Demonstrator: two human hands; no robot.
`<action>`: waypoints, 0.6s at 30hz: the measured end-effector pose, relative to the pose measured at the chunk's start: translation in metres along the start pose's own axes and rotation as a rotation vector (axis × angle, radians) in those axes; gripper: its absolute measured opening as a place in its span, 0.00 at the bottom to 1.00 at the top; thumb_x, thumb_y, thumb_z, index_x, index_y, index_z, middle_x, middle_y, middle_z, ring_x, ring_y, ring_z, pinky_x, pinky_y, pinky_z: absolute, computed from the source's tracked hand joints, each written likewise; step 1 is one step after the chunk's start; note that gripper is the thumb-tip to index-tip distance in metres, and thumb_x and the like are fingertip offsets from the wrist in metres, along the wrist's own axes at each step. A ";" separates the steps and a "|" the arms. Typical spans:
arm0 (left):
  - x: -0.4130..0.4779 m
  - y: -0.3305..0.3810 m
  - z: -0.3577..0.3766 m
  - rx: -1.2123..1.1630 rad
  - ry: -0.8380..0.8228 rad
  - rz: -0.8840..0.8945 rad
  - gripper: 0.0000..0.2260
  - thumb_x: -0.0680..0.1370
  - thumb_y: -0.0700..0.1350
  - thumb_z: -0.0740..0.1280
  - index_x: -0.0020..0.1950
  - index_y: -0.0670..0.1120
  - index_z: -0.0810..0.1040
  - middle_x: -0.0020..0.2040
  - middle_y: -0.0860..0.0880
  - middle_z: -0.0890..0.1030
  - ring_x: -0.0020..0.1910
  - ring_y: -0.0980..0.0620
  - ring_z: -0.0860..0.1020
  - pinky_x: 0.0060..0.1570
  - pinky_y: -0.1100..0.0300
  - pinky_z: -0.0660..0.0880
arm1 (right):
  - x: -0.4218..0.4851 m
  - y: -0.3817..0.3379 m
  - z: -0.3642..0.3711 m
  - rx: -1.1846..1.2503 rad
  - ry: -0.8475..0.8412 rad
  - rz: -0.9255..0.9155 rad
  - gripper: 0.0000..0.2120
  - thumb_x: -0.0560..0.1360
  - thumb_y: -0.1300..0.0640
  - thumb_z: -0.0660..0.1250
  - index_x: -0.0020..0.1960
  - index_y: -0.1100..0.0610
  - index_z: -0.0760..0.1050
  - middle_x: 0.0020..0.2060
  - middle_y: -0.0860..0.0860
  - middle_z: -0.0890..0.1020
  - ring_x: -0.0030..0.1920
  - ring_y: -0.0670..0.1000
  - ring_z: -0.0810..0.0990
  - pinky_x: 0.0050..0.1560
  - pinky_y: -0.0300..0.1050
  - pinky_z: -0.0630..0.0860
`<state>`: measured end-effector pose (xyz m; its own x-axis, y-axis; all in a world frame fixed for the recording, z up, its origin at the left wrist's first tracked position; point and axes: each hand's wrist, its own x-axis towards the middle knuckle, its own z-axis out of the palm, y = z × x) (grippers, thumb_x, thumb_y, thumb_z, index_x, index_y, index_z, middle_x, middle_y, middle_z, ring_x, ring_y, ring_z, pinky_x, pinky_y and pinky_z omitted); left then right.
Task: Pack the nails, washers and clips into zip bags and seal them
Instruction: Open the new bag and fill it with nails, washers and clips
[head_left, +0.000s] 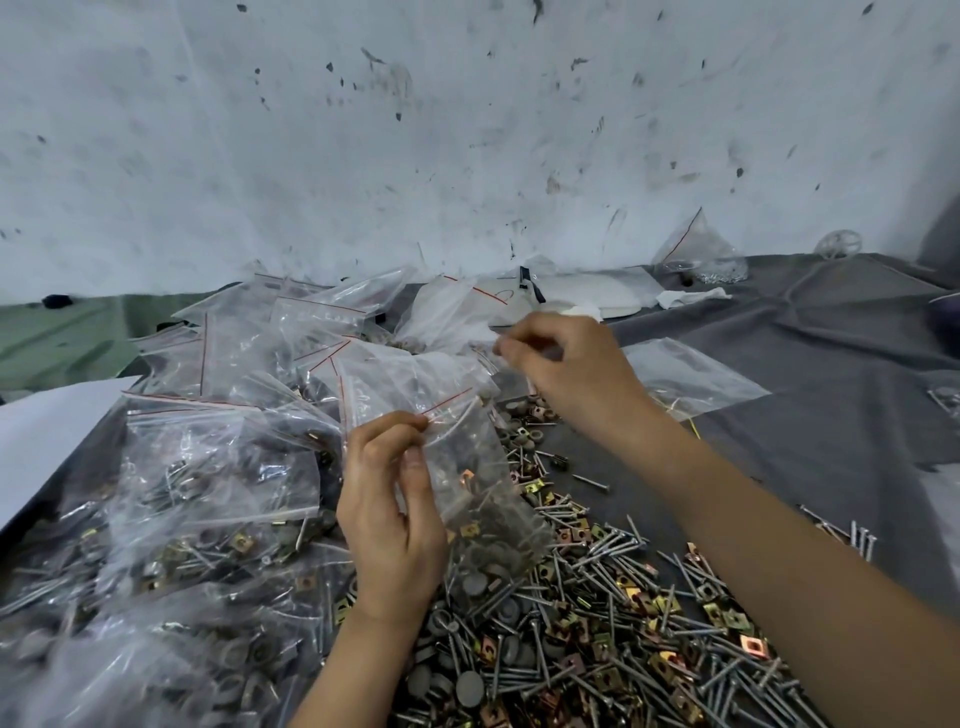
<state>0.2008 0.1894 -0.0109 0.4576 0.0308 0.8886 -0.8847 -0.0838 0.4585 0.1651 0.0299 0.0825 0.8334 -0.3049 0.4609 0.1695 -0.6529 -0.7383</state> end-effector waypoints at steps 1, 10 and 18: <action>0.000 0.000 0.000 -0.002 0.001 0.002 0.07 0.79 0.40 0.56 0.52 0.45 0.72 0.50 0.47 0.76 0.52 0.55 0.76 0.53 0.63 0.71 | -0.001 0.011 0.003 -0.084 -0.062 0.067 0.05 0.76 0.58 0.67 0.48 0.53 0.81 0.42 0.46 0.82 0.38 0.36 0.77 0.38 0.25 0.69; 0.001 0.000 0.000 -0.001 0.005 0.015 0.07 0.79 0.39 0.56 0.52 0.45 0.72 0.50 0.46 0.76 0.52 0.54 0.76 0.52 0.63 0.71 | -0.032 0.065 0.026 -0.351 -0.430 0.406 0.03 0.73 0.56 0.72 0.46 0.55 0.82 0.45 0.50 0.82 0.49 0.49 0.79 0.45 0.39 0.69; 0.000 0.001 0.000 -0.008 0.002 0.010 0.07 0.79 0.40 0.56 0.52 0.46 0.72 0.50 0.48 0.76 0.52 0.56 0.76 0.52 0.63 0.71 | -0.033 0.059 0.031 -0.521 -0.454 0.320 0.07 0.71 0.57 0.72 0.45 0.47 0.77 0.46 0.50 0.79 0.45 0.52 0.78 0.47 0.46 0.78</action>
<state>0.2000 0.1890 -0.0106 0.4487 0.0325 0.8931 -0.8898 -0.0765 0.4498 0.1636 0.0230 0.0084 0.9538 -0.2927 -0.0675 -0.2931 -0.8579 -0.4221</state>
